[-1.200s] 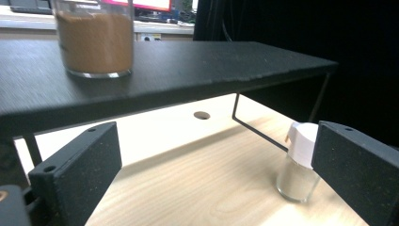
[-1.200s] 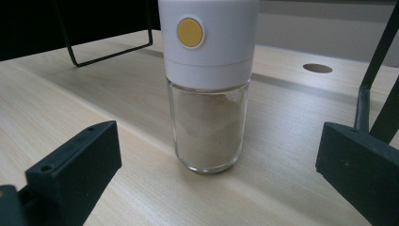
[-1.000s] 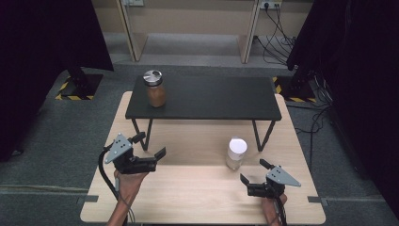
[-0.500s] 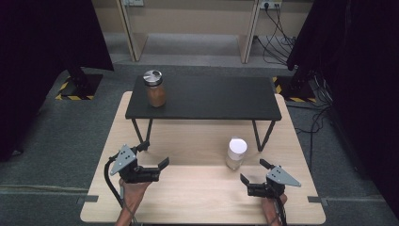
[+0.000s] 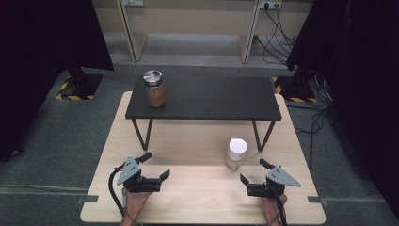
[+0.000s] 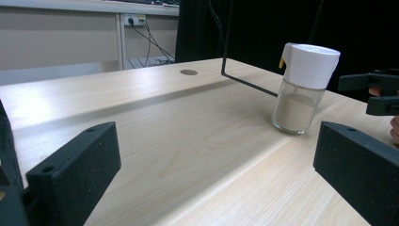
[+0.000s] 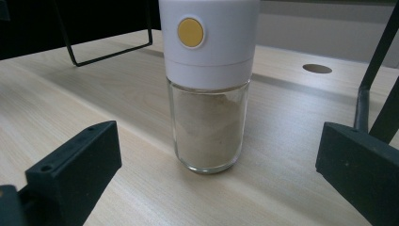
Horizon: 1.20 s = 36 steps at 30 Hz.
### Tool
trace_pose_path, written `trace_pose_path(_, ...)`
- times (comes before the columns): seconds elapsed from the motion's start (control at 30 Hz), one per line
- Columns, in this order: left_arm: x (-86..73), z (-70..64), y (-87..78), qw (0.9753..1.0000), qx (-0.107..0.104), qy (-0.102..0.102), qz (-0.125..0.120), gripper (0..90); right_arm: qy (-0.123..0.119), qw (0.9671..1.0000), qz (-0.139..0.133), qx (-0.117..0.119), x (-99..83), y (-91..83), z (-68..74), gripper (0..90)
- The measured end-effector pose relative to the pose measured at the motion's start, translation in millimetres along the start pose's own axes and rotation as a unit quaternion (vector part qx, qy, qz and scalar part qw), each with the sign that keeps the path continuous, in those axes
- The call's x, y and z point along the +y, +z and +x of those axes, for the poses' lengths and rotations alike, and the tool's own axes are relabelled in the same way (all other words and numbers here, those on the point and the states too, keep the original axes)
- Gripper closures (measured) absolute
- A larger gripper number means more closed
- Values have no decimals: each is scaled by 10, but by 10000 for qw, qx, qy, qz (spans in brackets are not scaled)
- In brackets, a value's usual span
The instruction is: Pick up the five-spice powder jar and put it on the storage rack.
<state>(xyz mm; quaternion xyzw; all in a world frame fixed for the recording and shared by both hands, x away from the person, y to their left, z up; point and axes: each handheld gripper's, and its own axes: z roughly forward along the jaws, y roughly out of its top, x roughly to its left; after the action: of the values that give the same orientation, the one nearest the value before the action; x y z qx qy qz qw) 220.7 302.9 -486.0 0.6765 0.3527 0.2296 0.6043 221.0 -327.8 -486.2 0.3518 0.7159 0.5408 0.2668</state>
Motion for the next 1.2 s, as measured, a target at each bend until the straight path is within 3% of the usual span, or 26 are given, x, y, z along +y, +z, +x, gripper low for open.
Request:
trace_pose_path(0.3,-177,32,35,9999,-11,-106,44,4,11,10000,-8,0,-2,0,-3,6)
trace_pose_path(0.53,-166,10,62,9998,4,-17,190,6,7,10000,-9,-12,-3,-3,2,6)
trace_pose_path(0.77,-182,-81,33,9995,84,195,228,8,-1,10000,-7,-2,-3,-2,0,6)
trace_pose_path(1.2,-225,-84,2,9997,52,85,205,18,-22,10000,0,-1,-1,-2,3,6)
